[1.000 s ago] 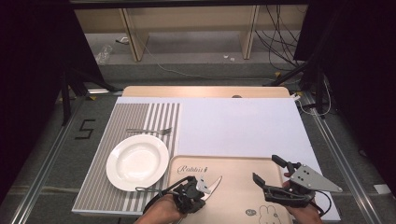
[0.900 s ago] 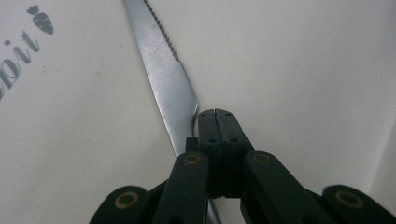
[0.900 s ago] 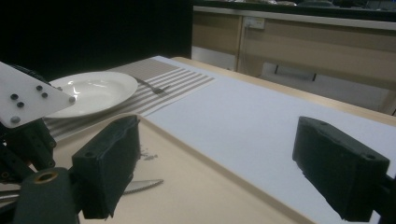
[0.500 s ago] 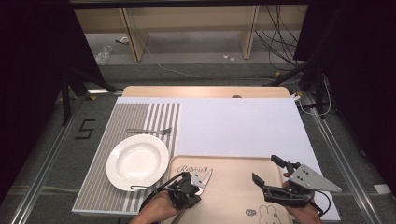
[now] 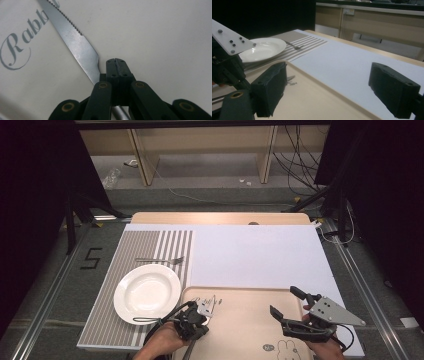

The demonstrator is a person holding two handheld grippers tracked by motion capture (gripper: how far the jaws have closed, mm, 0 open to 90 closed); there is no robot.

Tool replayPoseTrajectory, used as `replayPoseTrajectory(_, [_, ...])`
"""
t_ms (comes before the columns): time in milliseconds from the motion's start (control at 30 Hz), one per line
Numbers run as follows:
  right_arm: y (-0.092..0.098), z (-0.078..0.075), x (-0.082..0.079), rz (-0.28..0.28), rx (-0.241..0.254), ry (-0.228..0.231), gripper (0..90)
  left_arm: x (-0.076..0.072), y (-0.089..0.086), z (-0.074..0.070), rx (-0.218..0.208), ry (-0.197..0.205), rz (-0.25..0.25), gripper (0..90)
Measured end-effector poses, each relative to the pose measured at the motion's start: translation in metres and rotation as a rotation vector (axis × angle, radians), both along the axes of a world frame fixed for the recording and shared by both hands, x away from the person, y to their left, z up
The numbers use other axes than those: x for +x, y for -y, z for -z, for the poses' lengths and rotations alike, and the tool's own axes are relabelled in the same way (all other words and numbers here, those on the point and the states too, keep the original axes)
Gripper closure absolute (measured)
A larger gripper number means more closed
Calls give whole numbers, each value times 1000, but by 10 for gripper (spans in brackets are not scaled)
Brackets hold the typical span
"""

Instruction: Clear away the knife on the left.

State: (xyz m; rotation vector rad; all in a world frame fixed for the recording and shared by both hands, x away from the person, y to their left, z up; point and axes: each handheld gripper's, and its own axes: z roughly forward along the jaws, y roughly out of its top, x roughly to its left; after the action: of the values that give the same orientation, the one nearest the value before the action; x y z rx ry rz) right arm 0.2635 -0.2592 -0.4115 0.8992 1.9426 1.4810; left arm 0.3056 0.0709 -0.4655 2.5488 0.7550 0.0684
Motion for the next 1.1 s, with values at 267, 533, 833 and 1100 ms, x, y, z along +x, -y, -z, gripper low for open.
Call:
replayPoseTrajectory(267, [0, 0, 0, 3, 0, -1, 160, 2, -13, 0, 2, -8, -23, 894])
replayPoseTrajectory(533, [0, 0, 0, 2, -1, -2, 159, 2, -26, 0, 1, -20, -43, 894])
replayPoseTrajectory(833, [1, 0, 0, 3, 0, -3, 159, 3, -35, 0, 2, -33, -59, 894])
replayPoseTrajectory(1100, [1, -1, 0, 2, -1, -3, 159, 4, -41, 0, 6, -45, -64, 894])
